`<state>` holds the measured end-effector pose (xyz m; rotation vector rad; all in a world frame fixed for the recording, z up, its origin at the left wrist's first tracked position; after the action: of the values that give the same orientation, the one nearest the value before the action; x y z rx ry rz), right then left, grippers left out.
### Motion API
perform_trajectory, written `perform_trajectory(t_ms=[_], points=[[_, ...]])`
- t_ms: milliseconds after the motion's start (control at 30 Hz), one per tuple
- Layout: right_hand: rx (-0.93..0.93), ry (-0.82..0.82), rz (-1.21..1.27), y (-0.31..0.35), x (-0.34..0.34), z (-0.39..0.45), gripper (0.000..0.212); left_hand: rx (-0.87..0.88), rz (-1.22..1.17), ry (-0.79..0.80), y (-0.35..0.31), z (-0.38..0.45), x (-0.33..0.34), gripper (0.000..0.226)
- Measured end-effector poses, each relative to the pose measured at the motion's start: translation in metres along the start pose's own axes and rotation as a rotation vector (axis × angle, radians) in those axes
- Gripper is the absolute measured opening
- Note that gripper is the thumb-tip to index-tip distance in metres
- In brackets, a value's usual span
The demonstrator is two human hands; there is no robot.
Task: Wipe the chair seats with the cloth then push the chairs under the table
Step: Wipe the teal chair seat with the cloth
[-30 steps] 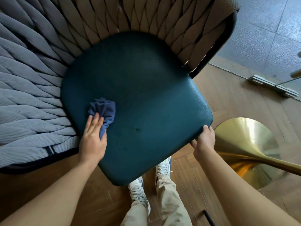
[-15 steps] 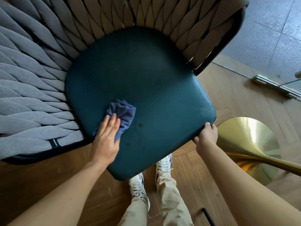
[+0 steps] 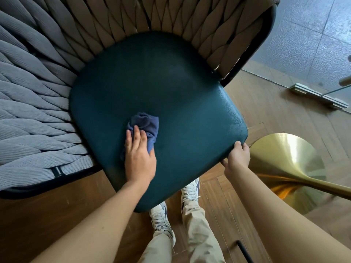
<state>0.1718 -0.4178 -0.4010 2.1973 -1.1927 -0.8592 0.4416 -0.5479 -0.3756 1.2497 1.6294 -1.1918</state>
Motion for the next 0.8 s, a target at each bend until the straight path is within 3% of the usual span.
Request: perform_trajectory(t_ms=[67,167,267,333,400,500,567,700,733,800], points=[[-0.003,-0.004,-0.005,-0.001,-0.002,0.001,0.043,-0.027,-0.007,-0.001,-0.043,-0.004,0.009,0.05],[0.003,0.003,-0.003,0.0,-0.003,0.003,0.043,0.316,0.08,0.096,-0.084,-0.022,0.027,0.055],[0.015,0.007,0.008,0.001,-0.003,0.002,0.042,0.552,0.109,0.146,-0.069,-0.027,0.022,0.057],[0.022,0.006,0.011,0.001,-0.003,0.003,0.042,0.505,0.077,0.1,-0.054,-0.018,0.012,0.056],[0.024,0.001,0.017,0.0,-0.003,0.003,0.041,0.328,-0.007,0.07,-0.057,-0.006,0.01,0.053],[0.009,0.002,0.007,0.001,-0.004,0.003,0.038,0.165,-0.064,0.08,-0.11,-0.002,0.023,0.059],[0.03,0.014,0.034,0.002,-0.006,0.003,0.037,0.267,-0.027,0.156,-0.158,-0.011,0.036,0.068],[0.093,0.067,0.108,0.004,-0.009,0.001,0.033,0.755,-0.01,0.323,-0.178,-0.036,0.045,0.063],[0.1,0.08,0.122,0.005,-0.009,0.001,0.033,0.786,-0.039,0.331,-0.169,-0.034,0.04,0.06],[0.103,0.097,0.138,0.003,-0.008,0.002,0.035,0.687,-0.099,0.272,-0.157,-0.019,0.031,0.053]])
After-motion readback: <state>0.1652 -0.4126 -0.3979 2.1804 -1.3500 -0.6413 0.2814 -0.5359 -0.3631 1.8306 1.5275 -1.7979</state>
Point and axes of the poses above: each hand's wrist, its own z-axis towards the middle knuckle, its own x-axis out of the palm, y = z × x, the point moved 7 cm from there along z, towards the middle knuckle, and after that the axes turned 11 degrees about -x, right-handed, at the moved point
